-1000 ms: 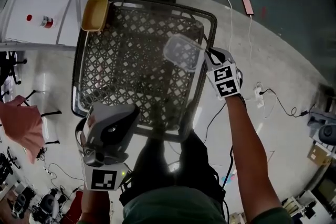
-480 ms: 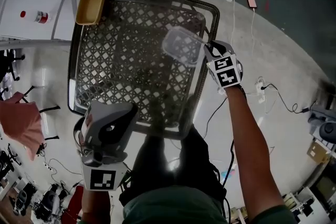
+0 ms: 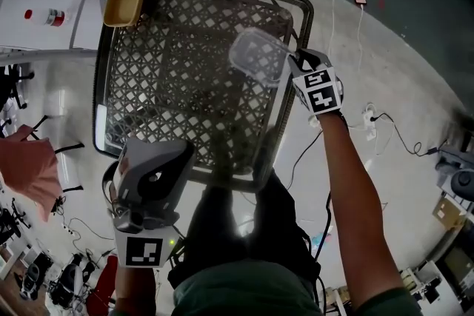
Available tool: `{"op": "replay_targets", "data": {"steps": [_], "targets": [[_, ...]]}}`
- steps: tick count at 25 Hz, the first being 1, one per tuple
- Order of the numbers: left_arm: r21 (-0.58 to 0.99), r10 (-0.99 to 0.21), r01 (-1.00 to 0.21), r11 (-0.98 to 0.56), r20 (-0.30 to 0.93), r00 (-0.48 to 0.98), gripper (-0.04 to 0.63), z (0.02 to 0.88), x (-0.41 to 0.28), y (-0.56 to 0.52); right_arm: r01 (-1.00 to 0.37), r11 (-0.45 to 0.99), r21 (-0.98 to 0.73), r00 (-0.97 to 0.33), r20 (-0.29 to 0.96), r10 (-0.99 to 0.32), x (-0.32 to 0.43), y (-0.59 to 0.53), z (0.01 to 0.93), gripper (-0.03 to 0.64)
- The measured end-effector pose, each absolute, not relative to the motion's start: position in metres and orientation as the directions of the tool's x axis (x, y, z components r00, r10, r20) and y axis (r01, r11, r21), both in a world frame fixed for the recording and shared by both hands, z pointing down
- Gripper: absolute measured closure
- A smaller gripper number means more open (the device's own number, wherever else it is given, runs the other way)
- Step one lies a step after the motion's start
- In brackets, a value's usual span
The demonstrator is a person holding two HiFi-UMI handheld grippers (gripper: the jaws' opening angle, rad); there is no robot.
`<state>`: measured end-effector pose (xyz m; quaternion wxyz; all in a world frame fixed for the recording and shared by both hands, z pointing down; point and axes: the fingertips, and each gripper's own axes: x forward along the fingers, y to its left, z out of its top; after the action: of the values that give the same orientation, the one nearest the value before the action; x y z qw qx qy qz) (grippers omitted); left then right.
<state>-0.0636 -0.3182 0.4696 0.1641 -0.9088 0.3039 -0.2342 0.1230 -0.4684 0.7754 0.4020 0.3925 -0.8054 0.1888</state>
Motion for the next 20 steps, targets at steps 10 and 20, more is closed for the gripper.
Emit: {"op": "replay_targets", "data": {"steps": [10,20], "targets": [[-0.445,-0.629,-0.473,-0.760,0.321,0.708,0.594,0.468,-0.061,-0.312,-0.808,0.588,0.029,-0.331,0.804,-0.494,0.125,-0.467,0.777,0.558],[-0.457,-0.640,-0.480,-0.749,0.312,0.702,0.594,0.457,-0.066,-0.311,-0.828,0.555,0.086,-0.285,0.787,-0.547,0.128,-0.468,0.760,0.612]]}}
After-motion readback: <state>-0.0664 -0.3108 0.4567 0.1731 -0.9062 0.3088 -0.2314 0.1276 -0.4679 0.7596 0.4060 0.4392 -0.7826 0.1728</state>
